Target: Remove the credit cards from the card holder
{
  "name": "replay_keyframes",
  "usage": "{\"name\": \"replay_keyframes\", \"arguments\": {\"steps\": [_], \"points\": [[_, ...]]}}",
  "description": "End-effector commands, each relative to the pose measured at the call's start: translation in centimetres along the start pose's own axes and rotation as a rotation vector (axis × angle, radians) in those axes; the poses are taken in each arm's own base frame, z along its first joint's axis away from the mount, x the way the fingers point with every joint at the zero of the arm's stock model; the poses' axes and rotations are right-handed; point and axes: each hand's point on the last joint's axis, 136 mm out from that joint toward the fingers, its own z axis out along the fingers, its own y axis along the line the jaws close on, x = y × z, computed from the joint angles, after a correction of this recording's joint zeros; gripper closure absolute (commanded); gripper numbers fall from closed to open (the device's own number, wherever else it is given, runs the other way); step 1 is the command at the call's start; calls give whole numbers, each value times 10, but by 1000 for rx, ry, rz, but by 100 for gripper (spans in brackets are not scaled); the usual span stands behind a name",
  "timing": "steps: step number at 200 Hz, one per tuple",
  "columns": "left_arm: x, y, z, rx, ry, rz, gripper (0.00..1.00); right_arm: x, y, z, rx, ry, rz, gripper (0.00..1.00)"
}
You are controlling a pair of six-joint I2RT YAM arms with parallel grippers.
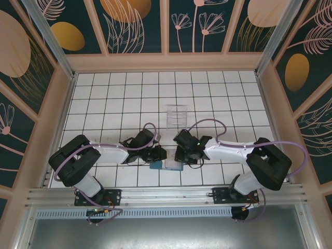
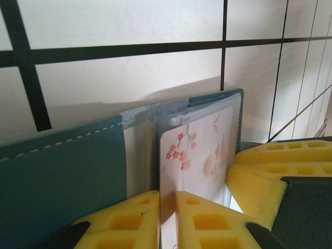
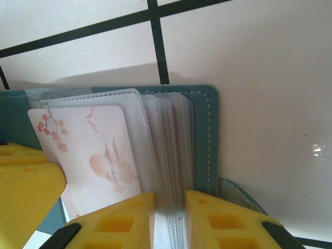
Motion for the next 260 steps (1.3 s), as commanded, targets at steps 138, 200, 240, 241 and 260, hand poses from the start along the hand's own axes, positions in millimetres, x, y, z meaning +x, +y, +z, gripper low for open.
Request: {"name": "replay_keyframes", "arguments": {"steps": [138, 200, 240, 241, 260], "points": [[-2, 7, -30, -14, -64, 14, 94, -3, -20, 3, 83, -19, 1, 78], [-19, -1, -59, -57, -177, 78, 100, -4, -16, 1, 77, -20, -13, 78], [-32, -13, -79, -95, -242, 189, 100, -10, -9, -7, 66, -41, -27, 73], [-32, -13, -79, -95, -244, 190, 100, -10, -8, -7, 65, -41, -28, 72], [-37, -23, -87, -94, -262, 229, 100, -13, -4, -13, 56, -53, -34, 70]]}}
